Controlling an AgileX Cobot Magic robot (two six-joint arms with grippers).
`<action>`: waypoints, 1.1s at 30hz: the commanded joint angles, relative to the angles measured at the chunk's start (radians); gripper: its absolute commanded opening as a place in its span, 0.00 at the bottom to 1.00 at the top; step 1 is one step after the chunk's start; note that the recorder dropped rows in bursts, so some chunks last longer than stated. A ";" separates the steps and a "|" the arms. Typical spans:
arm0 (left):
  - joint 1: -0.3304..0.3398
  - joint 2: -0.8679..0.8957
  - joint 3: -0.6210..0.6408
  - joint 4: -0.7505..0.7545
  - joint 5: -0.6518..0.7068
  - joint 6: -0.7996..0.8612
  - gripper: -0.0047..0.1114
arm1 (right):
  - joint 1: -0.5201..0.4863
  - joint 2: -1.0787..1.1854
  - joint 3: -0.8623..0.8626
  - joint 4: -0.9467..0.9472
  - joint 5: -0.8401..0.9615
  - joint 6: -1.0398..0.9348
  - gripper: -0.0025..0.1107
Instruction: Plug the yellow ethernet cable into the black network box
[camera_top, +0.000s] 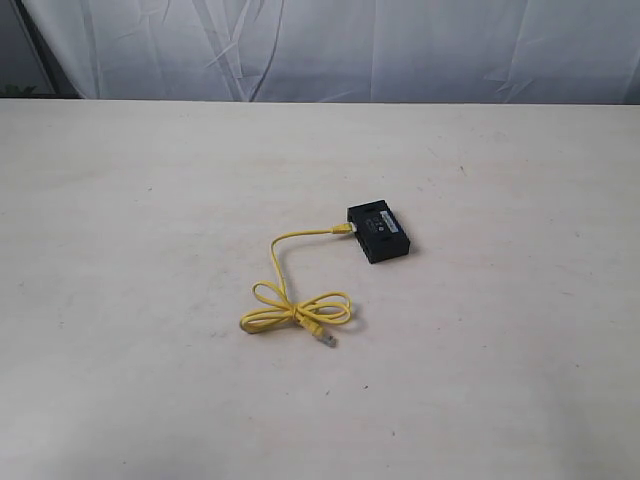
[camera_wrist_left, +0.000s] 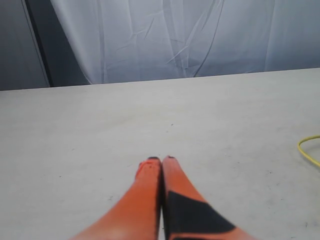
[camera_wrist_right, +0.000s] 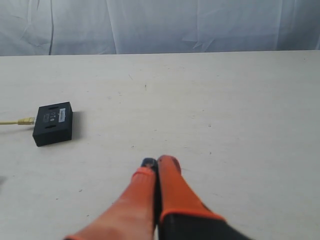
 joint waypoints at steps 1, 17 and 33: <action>0.000 -0.005 0.005 0.001 -0.011 -0.046 0.04 | 0.000 -0.005 0.001 -0.002 -0.008 -0.005 0.01; 0.000 -0.005 0.005 0.025 -0.011 -0.111 0.04 | 0.000 -0.005 0.001 0.000 -0.011 -0.005 0.01; 0.000 -0.005 0.005 0.024 -0.015 -0.109 0.04 | 0.000 -0.005 0.001 0.000 -0.011 -0.005 0.01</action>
